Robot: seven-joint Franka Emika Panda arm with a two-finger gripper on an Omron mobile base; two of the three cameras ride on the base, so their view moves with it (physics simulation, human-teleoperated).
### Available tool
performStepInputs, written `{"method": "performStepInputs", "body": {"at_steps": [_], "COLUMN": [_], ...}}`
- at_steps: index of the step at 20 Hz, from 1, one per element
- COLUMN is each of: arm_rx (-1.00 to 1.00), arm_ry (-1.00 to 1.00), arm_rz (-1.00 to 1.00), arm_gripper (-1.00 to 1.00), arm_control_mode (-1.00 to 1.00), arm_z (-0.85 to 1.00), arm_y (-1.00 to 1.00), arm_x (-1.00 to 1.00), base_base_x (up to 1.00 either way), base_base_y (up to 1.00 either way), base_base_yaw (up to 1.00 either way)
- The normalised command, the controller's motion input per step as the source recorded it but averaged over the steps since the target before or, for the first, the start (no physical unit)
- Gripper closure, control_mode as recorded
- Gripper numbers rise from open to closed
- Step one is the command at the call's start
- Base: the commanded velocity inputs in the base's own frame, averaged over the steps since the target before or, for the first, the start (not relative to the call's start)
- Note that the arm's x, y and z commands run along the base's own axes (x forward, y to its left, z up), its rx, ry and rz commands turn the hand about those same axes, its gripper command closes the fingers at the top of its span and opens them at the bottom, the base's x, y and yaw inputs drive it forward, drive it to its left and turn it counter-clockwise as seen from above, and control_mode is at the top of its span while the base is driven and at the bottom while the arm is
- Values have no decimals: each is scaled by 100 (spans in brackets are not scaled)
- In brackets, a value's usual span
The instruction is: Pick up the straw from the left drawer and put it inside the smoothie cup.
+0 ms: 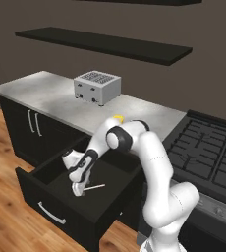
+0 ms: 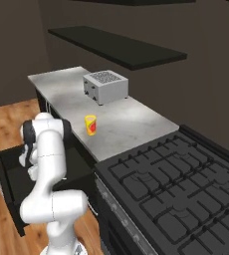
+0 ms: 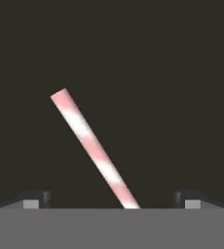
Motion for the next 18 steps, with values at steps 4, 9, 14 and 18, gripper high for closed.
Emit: {"method": "performStepInputs", "body": {"at_steps": [4,9,14,18], "arm_rx": [6,4,4,7], "arm_ry": [0,0,-1,-3], "arm_rz": [14,10,7,2], "arm_gripper": [-100,-100,100,100], "arm_control_mode": [-100,-100,-100,-100], "arm_z": [-39,-34,-47,-42], "arm_y": [0,0,0,0], "arm_x": [27,17,-2,-16], "base_base_x": [0,0,0,0], "base_base_y": [0,0,0,0], "base_base_yaw": [0,0,0,0]}}
